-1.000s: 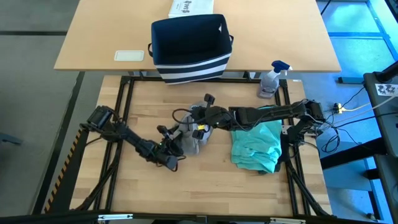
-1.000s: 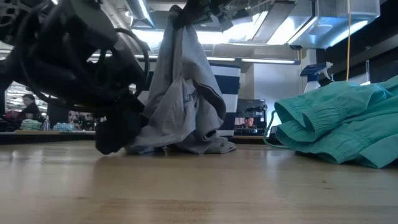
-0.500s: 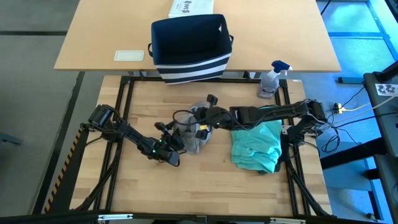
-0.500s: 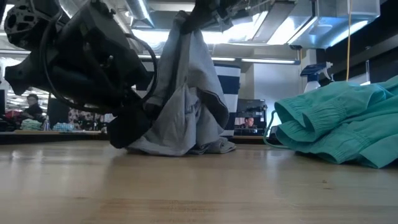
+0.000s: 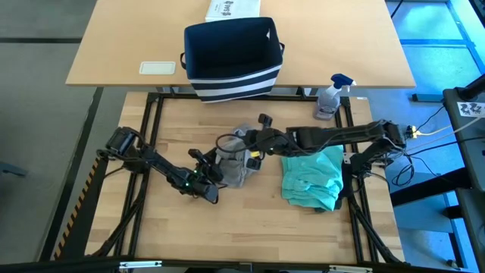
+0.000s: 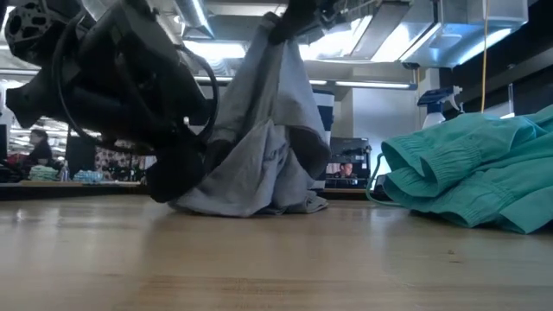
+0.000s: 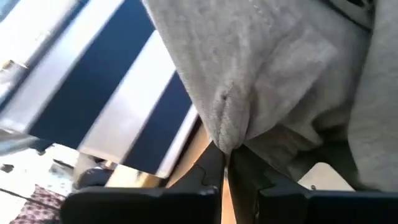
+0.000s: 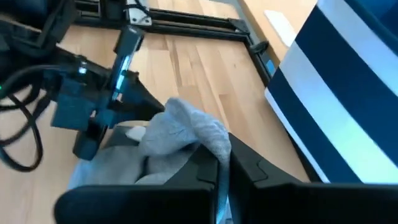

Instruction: Fold Laundry from Bin

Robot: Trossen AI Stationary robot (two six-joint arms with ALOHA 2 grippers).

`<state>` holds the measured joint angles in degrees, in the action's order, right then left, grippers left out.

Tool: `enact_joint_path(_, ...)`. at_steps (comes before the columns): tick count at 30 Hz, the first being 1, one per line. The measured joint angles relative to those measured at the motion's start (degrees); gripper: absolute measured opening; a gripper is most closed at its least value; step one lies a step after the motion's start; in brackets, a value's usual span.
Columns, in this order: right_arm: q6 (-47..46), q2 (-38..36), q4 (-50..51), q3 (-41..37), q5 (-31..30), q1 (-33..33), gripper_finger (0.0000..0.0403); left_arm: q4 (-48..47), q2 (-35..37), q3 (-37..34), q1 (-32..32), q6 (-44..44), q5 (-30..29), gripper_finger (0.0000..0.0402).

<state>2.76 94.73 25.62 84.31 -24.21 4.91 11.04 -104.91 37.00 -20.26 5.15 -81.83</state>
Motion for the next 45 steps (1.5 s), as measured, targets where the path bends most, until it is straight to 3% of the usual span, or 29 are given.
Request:
enact_joint_path(12, 6.4, -3.8, 12.4, 0.3, 0.3, 0.0, 0.0016, 0.4, 16.2, 6.6, -7.1, -25.5, -7.6, 0.0002)
enact_joint_path(16, 11.2, -4.4, 14.5, 0.3, 0.3, 0.0, 0.005, 0.2, 20.6, 10.2, -8.9, -33.3, -7.2, 0.0002)
enact_joint_path(20, 13.8, -5.7, 15.8, 0.3, 0.0, 0.0, 0.0111, 0.2, 23.8, 13.4, -10.1, -39.2, -7.1, 0.0001)
enact_joint_path(25, 14.0, -9.7, 13.8, 0.3, -0.6, 1.1, 0.0189, 0.3, 27.1, 15.4, -10.5, -41.8, -3.8, 0.0)
enact_joint_path(29, 14.7, -11.1, 7.0, 0.3, 4.1, 4.3, 0.0225, 0.0, 28.1, 15.8, -10.5, -41.9, -0.4, 0.0)
enact_joint_path(33, 18.5, -9.3, 0.0, 0.4, 5.2, 7.9, 0.0234, 0.1, 28.2, 15.8, -10.0, -40.2, 2.8, 0.0)
enact_joint_path(45, 23.2, 2.2, -13.4, 0.2, -3.4, 9.7, 0.0234, 0.2, 28.2, 15.8, -9.4, -38.2, 4.4, 0.0)
